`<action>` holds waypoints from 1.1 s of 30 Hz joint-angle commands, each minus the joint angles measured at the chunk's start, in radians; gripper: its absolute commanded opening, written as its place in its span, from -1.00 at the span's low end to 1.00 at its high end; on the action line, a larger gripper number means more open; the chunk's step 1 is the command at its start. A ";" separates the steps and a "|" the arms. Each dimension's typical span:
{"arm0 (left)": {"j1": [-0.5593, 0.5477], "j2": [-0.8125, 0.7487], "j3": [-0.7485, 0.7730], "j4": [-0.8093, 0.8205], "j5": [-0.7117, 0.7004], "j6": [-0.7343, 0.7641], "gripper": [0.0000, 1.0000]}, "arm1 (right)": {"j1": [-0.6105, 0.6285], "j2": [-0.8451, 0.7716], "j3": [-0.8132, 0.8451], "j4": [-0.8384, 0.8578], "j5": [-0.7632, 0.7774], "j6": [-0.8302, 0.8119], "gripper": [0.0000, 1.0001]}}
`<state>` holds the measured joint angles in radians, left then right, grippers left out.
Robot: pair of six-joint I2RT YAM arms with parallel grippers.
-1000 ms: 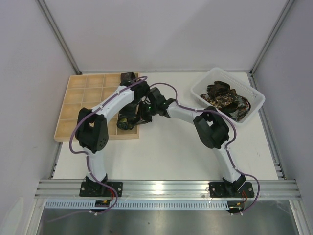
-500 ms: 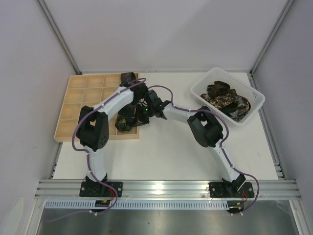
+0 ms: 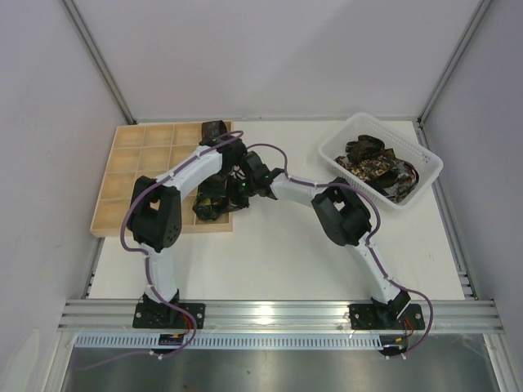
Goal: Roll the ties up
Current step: Place the rolled tie into the container
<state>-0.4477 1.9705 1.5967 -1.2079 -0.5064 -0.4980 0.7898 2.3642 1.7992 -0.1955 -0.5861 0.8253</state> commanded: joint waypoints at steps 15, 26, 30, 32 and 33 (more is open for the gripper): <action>-0.019 0.045 -0.043 0.033 -0.017 0.044 -0.99 | -0.032 -0.128 -0.031 0.034 0.025 -0.072 -1.00; -0.019 0.067 -0.121 0.090 -0.014 0.059 -1.00 | -0.001 -0.062 0.031 0.034 -0.006 -0.035 -0.97; -0.017 0.076 -0.138 0.091 -0.026 0.061 -0.99 | -0.008 -0.062 0.035 -0.004 -0.014 -0.049 -0.64; -0.019 0.082 -0.141 0.088 -0.034 0.059 -0.99 | -0.018 -0.069 0.026 -0.021 -0.023 -0.052 -0.44; -0.020 0.083 -0.139 0.084 -0.037 0.056 -0.99 | -0.021 -0.074 0.022 -0.027 -0.024 -0.054 -0.39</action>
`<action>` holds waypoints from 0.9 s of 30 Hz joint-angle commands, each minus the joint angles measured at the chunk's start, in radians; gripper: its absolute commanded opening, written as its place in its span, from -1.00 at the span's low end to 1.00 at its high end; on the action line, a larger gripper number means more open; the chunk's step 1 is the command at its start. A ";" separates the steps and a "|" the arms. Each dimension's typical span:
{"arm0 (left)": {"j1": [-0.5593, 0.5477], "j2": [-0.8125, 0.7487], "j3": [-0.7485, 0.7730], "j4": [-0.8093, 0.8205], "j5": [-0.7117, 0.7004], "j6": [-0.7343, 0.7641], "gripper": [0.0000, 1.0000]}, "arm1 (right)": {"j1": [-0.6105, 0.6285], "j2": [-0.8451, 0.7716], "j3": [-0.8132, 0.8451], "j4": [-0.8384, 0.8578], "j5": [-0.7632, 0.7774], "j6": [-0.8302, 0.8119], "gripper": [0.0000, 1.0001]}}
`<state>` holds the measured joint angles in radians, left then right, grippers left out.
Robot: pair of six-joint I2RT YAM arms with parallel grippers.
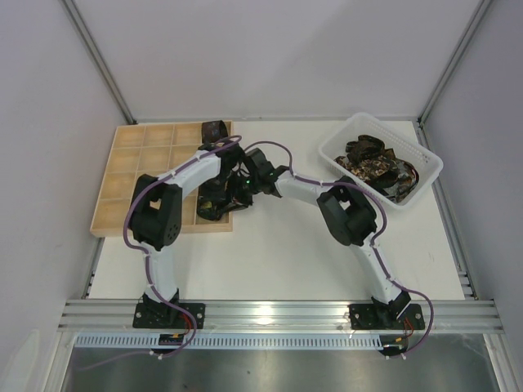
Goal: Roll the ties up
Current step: Place the rolled tie into the container
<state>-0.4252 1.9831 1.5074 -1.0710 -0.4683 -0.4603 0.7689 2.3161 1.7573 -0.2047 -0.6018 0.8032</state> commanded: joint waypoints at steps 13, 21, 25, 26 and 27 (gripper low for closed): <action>-0.086 0.120 0.019 -0.119 -0.052 -0.006 -0.99 | -0.128 -0.277 -0.169 -0.153 0.137 -0.018 -0.17; -0.099 0.097 -0.001 -0.095 0.016 -0.020 -0.50 | -0.241 -0.449 -0.343 -0.140 0.135 -0.053 -0.17; -0.099 0.054 -0.024 -0.064 0.051 -0.026 -0.36 | -0.270 -0.497 -0.404 -0.145 0.139 -0.081 -0.17; -0.099 0.048 -0.027 -0.057 0.063 -0.025 -0.34 | -0.276 -0.504 -0.415 -0.142 0.135 -0.082 -0.17; -0.099 0.040 -0.032 -0.046 0.083 -0.024 -0.26 | -0.279 -0.509 -0.424 -0.147 0.134 -0.088 -0.17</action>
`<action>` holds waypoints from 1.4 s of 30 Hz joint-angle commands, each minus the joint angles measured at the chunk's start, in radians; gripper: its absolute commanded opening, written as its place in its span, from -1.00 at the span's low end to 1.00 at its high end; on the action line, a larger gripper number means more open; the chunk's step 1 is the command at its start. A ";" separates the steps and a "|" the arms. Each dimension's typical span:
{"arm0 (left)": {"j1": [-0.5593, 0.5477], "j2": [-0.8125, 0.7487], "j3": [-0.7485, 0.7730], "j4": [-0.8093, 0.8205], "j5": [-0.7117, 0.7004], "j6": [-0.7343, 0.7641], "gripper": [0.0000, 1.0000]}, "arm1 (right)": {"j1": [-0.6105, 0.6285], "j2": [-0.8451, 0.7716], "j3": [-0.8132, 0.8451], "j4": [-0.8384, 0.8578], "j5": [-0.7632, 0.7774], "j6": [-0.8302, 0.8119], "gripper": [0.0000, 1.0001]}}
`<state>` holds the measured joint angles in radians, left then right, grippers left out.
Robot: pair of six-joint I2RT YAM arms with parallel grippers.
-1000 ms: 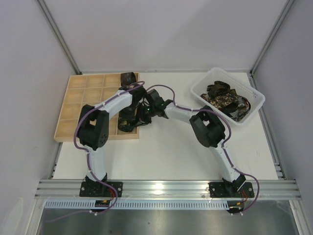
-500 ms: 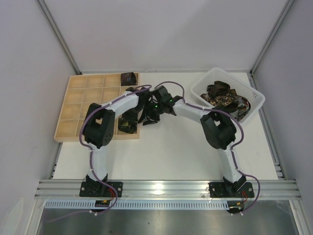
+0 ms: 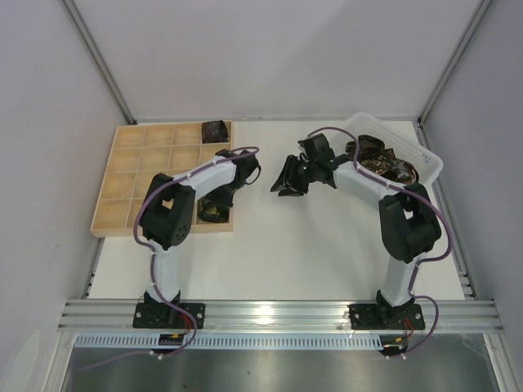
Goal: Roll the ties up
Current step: Place the rolled tie into the container
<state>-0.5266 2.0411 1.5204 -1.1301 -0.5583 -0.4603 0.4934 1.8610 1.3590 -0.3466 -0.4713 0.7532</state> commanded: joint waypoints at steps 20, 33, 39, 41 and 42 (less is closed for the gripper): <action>0.000 -0.119 -0.040 0.055 0.273 -0.002 0.55 | -0.079 -0.187 -0.195 -0.015 -0.001 -0.109 -0.18; 0.002 -0.120 0.086 -0.036 0.294 0.017 0.87 | -0.079 -0.171 -0.193 -0.006 -0.024 -0.112 -0.18; 0.002 -0.206 0.093 -0.080 0.275 0.003 0.92 | -0.078 -0.155 -0.192 -0.006 -0.038 -0.114 -0.18; 0.002 -0.235 0.086 -0.089 0.262 -0.008 0.92 | -0.079 -0.154 -0.195 -0.002 -0.040 -0.114 -0.18; 0.002 -0.257 0.067 -0.086 0.261 -0.012 0.92 | -0.079 -0.154 -0.195 0.001 -0.043 -0.114 -0.18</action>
<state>-0.5201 1.9015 1.5734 -1.1893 -0.2836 -0.4545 0.4129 1.7092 1.1652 -0.3683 -0.4934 0.6537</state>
